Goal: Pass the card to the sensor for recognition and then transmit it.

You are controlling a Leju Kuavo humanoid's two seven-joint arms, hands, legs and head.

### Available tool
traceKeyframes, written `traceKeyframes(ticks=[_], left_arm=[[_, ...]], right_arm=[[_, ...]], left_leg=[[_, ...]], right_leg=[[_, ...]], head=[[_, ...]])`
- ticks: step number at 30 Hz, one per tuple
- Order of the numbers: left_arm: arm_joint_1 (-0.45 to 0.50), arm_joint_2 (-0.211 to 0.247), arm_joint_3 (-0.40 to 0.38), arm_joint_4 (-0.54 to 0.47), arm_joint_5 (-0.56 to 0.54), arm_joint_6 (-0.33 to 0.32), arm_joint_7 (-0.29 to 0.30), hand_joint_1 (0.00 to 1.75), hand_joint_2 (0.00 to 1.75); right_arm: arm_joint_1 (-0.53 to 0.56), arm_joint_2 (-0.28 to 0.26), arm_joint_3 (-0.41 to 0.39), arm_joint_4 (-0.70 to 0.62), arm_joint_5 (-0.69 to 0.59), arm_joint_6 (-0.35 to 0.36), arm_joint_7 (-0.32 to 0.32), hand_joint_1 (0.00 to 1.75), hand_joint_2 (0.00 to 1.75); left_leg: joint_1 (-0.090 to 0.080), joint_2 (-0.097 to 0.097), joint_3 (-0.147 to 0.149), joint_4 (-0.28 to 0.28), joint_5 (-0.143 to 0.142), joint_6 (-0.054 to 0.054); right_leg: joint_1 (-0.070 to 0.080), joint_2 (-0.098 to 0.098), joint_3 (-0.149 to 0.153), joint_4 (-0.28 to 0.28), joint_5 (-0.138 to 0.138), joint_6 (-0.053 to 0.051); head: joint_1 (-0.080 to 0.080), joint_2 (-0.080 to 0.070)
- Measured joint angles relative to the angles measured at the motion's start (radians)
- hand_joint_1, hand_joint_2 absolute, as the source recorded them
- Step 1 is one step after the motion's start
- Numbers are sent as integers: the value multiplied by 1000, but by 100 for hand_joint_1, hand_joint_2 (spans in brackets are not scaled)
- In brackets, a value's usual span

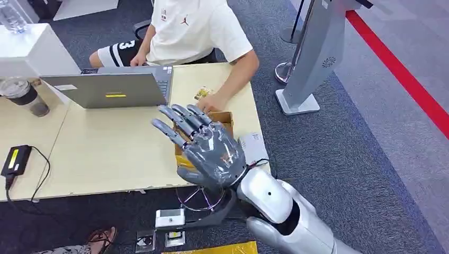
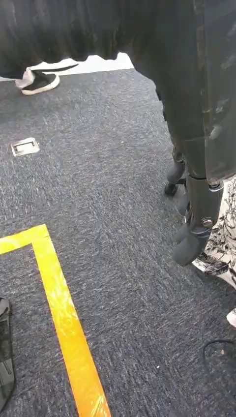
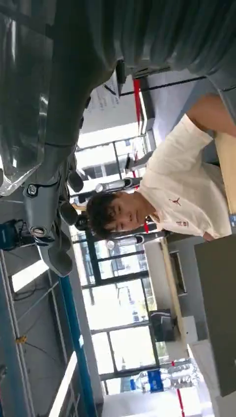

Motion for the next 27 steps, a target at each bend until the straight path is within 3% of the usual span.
traceKeyframes(ticks=[7, 22, 27], left_arm=[[0, 0, 4, 0, -5, 0, 0, 0, 175], [0, 0, 4, 0, -39, -4, 0, 0, 175], [0, 0, 4, 0, -39, -4, 1, 0, 175]], right_arm=[[-10, 16, 25, 176, 24, -69, 30, 0, 175], [-31, 39, 36, 482, 44, -80, 114, 0, 175], [-32, 41, 35, 497, 44, -80, 115, 0, 175]], left_leg=[[0, -1, 0, 0, 0, 0], [0, -1, 0, 0, 0, 0], [0, 0, 0, 0, 0, 0]], right_leg=[[0, 0, 0, 0, 0, 0], [0, 0, 0, 0, 0, 0], [0, 0, 0, 0, 0, 0]], head=[[0, 0], [0, 0], [0, 0]])
